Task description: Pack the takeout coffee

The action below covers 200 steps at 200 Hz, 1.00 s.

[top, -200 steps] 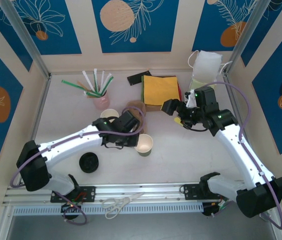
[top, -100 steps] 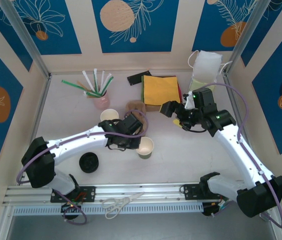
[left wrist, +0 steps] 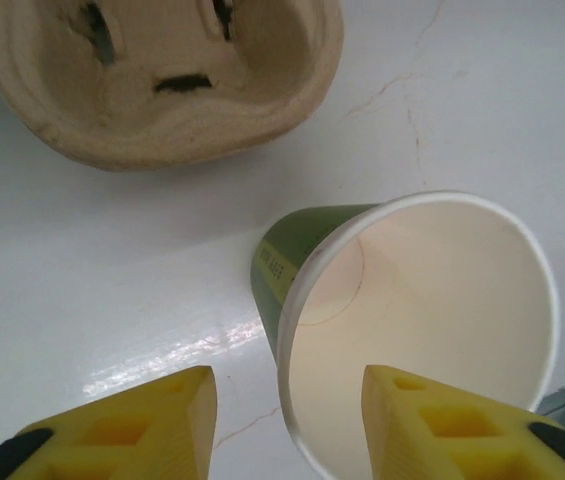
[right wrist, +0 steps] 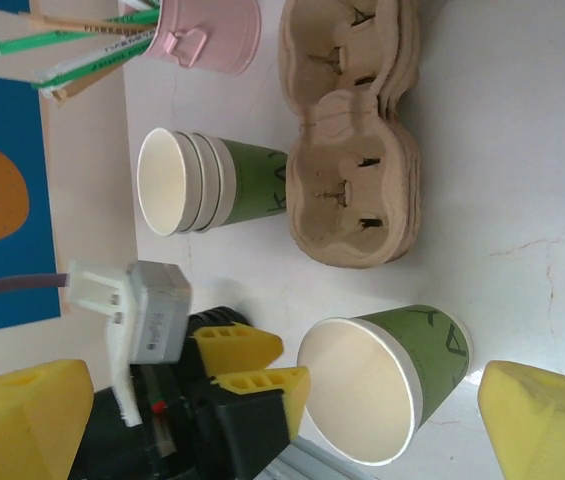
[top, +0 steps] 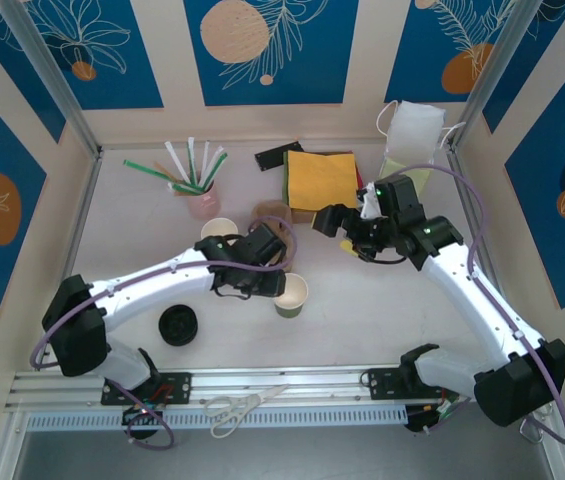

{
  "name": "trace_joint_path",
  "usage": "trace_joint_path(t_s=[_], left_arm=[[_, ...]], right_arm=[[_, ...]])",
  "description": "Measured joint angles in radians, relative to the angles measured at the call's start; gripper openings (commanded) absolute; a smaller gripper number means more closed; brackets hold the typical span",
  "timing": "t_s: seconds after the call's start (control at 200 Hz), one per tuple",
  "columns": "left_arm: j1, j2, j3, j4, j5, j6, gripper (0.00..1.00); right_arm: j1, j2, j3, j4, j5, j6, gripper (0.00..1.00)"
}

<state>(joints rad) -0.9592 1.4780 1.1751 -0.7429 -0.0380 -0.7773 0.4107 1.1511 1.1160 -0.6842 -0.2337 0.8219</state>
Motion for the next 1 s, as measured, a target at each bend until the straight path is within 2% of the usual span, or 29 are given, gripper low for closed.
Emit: trace_joint_path(t_s=[0.03, 0.265, 0.455, 0.605, 0.7, 1.0], left_arm=[[0.002, -0.015, 0.007, -0.013, -0.012, 0.004, 0.64], [0.052, -0.193, 0.016, -0.158, -0.143, -0.027, 0.68], [0.153, -0.34, -0.085, -0.272, -0.226, -0.074, 0.56], [0.225, -0.41, -0.212, -0.326, -0.236, -0.092, 0.45], [0.254, -0.416, -0.274, -0.328, -0.232, -0.09, 0.38], [0.267, -0.363, -0.365, -0.283, -0.171, -0.079, 0.31]], right_arm=[[0.013, 0.006, 0.006, 0.001, 0.003, -0.004, 0.99], [0.117, 0.073, 0.09, 0.012, 0.033, -0.043, 0.99], [0.159, 0.134, 0.143, 0.018, 0.047, -0.071, 0.99], [0.187, 0.171, 0.169, 0.018, 0.052, -0.09, 0.99], [0.2, 0.191, 0.18, 0.018, 0.051, -0.097, 0.99], [0.209, 0.214, 0.192, 0.018, 0.051, -0.108, 0.99]])
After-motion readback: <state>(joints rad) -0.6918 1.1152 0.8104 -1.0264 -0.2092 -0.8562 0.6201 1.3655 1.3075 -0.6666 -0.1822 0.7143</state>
